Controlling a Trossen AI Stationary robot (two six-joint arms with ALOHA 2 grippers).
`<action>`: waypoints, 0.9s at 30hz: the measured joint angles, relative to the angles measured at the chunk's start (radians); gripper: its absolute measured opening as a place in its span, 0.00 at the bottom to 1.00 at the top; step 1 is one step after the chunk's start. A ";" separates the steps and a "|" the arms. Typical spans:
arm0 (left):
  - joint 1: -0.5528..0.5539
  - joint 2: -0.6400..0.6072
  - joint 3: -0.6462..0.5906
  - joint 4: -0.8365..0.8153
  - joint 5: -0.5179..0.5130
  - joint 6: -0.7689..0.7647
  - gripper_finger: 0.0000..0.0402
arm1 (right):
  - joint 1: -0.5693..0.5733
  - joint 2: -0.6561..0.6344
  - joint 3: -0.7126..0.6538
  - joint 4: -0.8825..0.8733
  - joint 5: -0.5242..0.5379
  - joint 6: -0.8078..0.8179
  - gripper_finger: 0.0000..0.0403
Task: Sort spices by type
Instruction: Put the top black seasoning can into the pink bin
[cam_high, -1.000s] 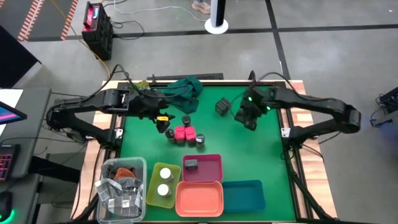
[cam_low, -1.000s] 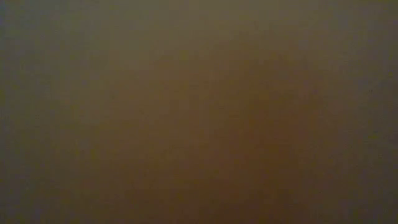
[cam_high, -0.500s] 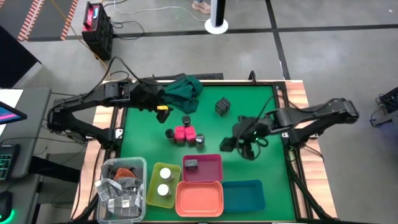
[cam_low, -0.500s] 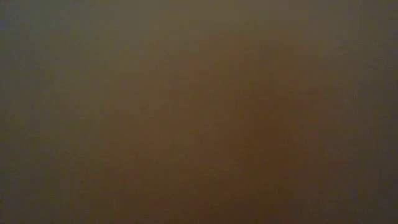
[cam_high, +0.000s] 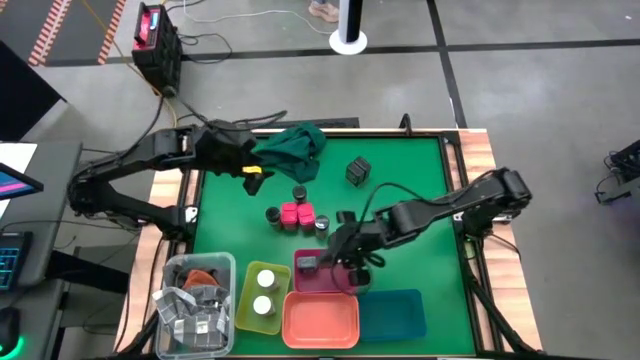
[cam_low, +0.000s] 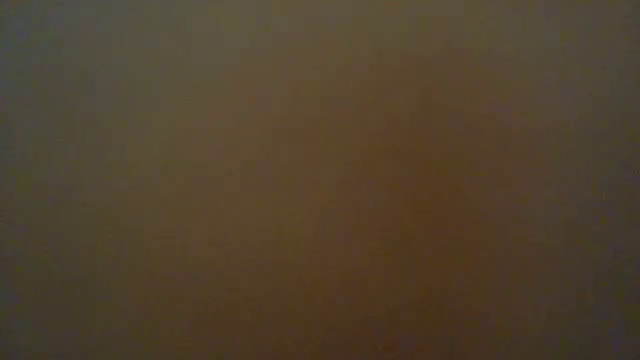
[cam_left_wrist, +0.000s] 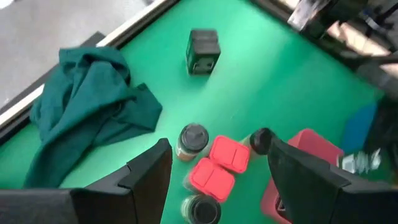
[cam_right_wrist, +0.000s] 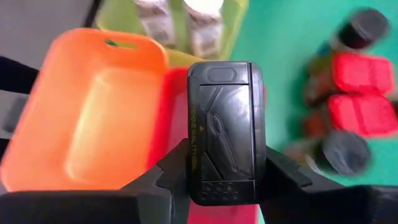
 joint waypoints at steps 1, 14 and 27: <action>0.000 -0.011 0.000 0.009 0.000 0.000 0.63 | 0.002 0.019 0.019 0.012 -0.011 -0.001 0.42; -0.012 -0.074 0.000 0.040 -0.003 0.007 0.63 | 0.008 0.218 0.117 0.076 -0.130 0.000 0.42; -0.084 -0.074 0.000 0.107 -0.003 0.000 0.63 | -0.015 0.257 0.116 0.102 -0.081 0.003 0.42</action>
